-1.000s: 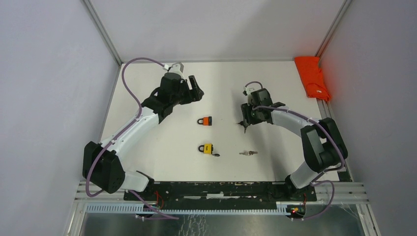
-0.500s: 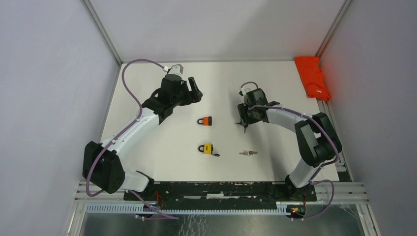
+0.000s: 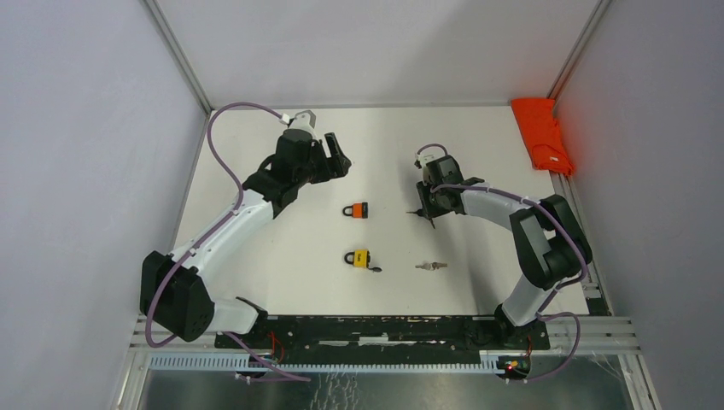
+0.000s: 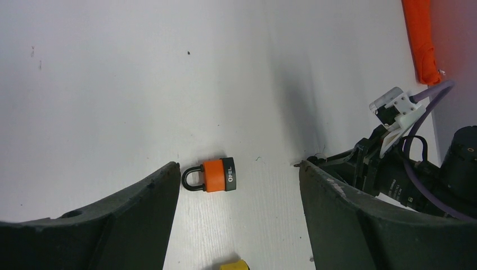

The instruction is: Unlock with the key

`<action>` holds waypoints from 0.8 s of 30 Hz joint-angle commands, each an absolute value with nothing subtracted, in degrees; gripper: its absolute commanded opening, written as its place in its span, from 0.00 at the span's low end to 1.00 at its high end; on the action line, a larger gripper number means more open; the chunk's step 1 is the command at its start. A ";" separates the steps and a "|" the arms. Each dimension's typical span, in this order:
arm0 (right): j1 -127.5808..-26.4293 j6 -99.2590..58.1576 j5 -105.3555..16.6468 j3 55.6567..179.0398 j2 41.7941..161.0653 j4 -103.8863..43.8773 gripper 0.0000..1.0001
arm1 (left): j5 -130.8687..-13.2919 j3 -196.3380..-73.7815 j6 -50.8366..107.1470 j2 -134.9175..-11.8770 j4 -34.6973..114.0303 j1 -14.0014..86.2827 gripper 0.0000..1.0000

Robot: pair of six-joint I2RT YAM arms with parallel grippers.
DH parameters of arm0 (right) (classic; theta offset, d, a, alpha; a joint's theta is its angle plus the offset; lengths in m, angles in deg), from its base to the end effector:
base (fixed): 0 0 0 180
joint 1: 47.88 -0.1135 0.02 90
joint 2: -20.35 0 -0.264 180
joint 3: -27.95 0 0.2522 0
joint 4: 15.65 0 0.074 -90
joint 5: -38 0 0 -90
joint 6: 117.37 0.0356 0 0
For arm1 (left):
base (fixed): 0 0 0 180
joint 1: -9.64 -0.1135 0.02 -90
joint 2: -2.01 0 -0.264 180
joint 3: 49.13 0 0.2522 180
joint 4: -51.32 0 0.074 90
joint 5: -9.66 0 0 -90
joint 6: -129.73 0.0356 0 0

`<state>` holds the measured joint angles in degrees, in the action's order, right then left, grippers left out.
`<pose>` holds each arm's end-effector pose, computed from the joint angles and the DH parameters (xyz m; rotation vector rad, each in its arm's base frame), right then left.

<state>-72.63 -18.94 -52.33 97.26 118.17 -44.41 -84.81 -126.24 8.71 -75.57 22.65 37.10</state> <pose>0.3059 0.1408 0.1625 -0.3647 2.5588 0.2096 0.2773 -0.1410 0.3159 -0.1146 2.1201 -0.5368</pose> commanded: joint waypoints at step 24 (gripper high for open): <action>-72.86 -20.47 -52.18 100.33 108.46 -48.11 0.00 | -79.83 -124.02 9.94 -77.13 31.56 37.86 0.78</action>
<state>-72.63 -19.79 -52.90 98.05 114.17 -47.74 -83.15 -124.58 8.71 -75.88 25.62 37.48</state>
